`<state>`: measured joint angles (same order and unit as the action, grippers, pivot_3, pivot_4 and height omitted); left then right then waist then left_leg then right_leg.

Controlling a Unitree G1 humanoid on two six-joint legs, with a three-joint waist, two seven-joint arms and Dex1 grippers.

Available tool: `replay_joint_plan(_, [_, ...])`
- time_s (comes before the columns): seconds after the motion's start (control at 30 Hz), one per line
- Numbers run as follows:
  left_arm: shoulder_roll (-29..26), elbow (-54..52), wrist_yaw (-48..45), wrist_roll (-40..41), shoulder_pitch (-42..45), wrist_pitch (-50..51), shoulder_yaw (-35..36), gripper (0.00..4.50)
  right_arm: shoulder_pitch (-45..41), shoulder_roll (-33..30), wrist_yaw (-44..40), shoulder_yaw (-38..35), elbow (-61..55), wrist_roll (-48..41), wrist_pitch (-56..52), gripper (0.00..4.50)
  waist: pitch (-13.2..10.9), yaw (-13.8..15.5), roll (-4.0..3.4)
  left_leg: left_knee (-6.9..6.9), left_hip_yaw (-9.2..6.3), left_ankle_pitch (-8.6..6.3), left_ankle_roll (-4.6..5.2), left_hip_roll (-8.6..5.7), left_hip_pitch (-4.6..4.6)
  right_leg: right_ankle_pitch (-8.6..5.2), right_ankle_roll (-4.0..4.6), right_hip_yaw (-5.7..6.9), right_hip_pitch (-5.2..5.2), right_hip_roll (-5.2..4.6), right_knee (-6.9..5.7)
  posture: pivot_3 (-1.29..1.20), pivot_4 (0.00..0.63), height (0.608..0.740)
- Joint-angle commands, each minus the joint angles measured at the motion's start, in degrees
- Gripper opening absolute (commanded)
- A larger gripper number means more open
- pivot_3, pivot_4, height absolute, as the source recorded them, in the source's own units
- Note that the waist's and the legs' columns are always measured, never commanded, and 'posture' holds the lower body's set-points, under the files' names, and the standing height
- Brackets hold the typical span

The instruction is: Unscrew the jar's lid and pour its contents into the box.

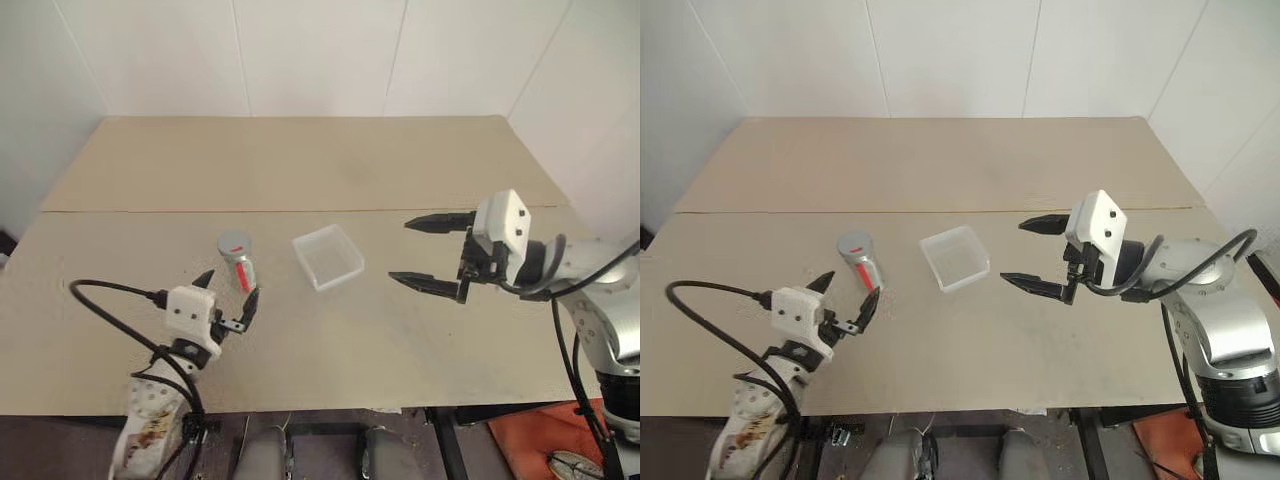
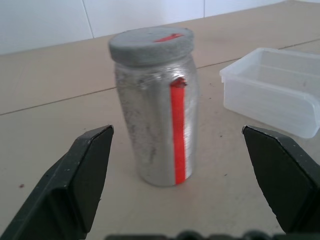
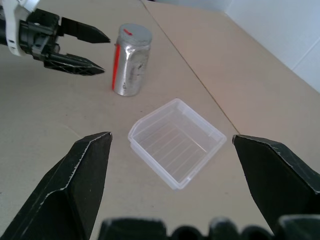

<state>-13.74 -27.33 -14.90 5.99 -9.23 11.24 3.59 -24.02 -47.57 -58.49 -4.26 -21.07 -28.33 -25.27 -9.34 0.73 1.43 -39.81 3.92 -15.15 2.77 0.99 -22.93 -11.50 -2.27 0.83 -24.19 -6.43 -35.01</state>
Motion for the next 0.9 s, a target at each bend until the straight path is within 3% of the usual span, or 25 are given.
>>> replay_joint_plan(0.03, [1.25, 0.54, 3.38, -3.58, 1.09, -3.27, -0.73, 4.48, -0.36, -0.30, -0.46, -1.96, -2.12, -1.19, 1.58, 4.50, 0.00, -0.03, 0.00, 0.00, 0.00, 0.00, 0.00, -0.01, 0.00, 0.00, 0.00, -0.01, 0.00, -0.01, 0.00, 0.00, 0.150, 0.740])
replay_joint_plan(0.9, [13.81, 13.02, 22.51, -16.87, 10.93, -6.32, -4.79, 4.48, 2.78, -1.99, -1.63, -4.74, -5.71, -3.46, 1.21, 4.50, 0.00, 0.03, 0.02, -0.03, -0.03, -0.01, 0.01, -0.03, -0.04, 0.03, -0.05, 0.02, 0.01, -0.01, 0.00, 0.00, 0.150, 0.740])
